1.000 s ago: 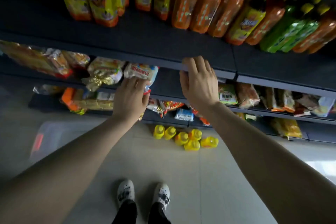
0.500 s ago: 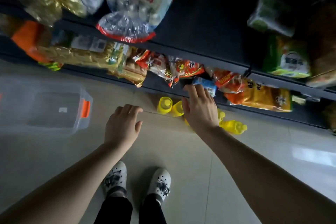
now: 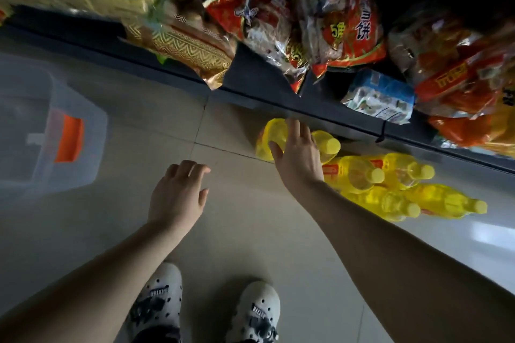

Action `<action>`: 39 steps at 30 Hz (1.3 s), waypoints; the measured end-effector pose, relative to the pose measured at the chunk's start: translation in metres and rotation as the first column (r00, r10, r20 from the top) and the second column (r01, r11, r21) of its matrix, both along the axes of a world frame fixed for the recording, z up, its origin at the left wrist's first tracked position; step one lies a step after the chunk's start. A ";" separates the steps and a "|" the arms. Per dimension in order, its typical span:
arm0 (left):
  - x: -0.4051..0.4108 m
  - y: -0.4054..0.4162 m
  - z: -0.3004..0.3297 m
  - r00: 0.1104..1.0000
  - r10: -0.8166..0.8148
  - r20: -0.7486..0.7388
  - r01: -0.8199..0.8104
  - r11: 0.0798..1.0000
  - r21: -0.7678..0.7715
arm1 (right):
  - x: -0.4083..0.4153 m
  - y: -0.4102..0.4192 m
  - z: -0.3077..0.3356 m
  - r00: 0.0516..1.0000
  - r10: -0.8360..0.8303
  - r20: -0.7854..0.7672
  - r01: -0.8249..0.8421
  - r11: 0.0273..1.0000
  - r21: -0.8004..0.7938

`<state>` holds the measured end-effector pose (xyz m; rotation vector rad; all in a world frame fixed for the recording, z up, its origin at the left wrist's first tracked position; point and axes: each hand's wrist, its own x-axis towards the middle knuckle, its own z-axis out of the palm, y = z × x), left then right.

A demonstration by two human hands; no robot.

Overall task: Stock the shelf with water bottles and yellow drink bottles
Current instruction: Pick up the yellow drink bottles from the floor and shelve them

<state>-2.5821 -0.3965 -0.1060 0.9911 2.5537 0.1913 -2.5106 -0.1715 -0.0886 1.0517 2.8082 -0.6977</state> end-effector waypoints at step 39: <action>-0.045 0.028 0.257 0.896 -0.191 0.402 0.374 0.812 -0.448 | 0.025 0.025 0.343 0.991 -0.002 -0.134 -0.032 0.967 -0.252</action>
